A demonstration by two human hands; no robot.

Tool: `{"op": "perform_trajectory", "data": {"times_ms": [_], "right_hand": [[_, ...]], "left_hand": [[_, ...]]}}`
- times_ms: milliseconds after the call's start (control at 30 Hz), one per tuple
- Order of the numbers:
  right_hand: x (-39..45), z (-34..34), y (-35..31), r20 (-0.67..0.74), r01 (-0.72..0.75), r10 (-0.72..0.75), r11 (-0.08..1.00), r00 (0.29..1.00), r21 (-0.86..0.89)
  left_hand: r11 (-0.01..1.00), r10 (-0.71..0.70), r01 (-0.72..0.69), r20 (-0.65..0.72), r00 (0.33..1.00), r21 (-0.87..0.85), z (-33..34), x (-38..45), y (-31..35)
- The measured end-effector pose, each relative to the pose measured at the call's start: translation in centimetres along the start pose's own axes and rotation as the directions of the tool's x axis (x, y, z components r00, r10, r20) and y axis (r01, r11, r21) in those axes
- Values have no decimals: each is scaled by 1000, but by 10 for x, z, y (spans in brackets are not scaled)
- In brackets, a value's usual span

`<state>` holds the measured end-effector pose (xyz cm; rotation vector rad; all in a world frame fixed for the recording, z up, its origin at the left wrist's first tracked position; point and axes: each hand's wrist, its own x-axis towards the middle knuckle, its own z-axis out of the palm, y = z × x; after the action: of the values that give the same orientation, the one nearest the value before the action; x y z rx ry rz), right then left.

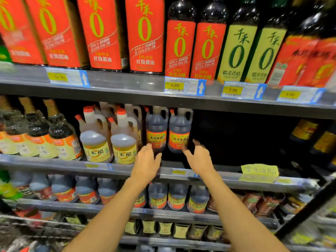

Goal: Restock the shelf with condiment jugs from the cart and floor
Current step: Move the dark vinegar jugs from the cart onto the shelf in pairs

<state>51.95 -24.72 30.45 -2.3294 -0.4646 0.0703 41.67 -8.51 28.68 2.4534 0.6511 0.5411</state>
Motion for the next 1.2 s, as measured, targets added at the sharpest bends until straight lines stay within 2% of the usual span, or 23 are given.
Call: {"op": "perform_trajectory", "data": {"times_ms": [100, 200, 300, 400, 467, 567, 767, 933, 1200], "right_hand": [[-40, -14, -12, 15, 72, -72, 997, 997, -18], [-82, -24, -23, 66, 120, -116, 991, 991, -66], [-127, -26, -38, 150, 182, -163, 975, 975, -130], [-169, -15, -51, 218, 301, -254, 928, 942, -221], [-192, -1, -63, 273, 365, -295, 894, 916, -258], [-217, 30, -88, 399, 455, -333, 850, 855, -266], [-251, 118, -151, 556, 581, -422, 802, 716, -139], [-265, 191, -198, 661, 699, -513, 715, 547, -23], [-239, 312, -232, 773, 782, -532, 619, 346, 76]], "left_hand": [[989, 139, -137, 34, 990, -57, -26, -34, -12], [977, 211, -208, 87, 974, -47, -66, -67, -29], [963, 236, -252, 144, 961, 99, -116, -103, -54], [939, 173, -228, 219, 960, 259, -158, -142, -93], [938, 95, -169, 245, 965, 304, -183, -171, -124], [937, -10, -63, 206, 979, 344, -217, -214, -175], [912, -216, 171, 81, 973, 373, -270, -289, -245], [874, -365, 344, -5, 931, 343, -294, -330, -295], [767, -575, 550, -27, 818, 330, -279, -340, -360]]}}
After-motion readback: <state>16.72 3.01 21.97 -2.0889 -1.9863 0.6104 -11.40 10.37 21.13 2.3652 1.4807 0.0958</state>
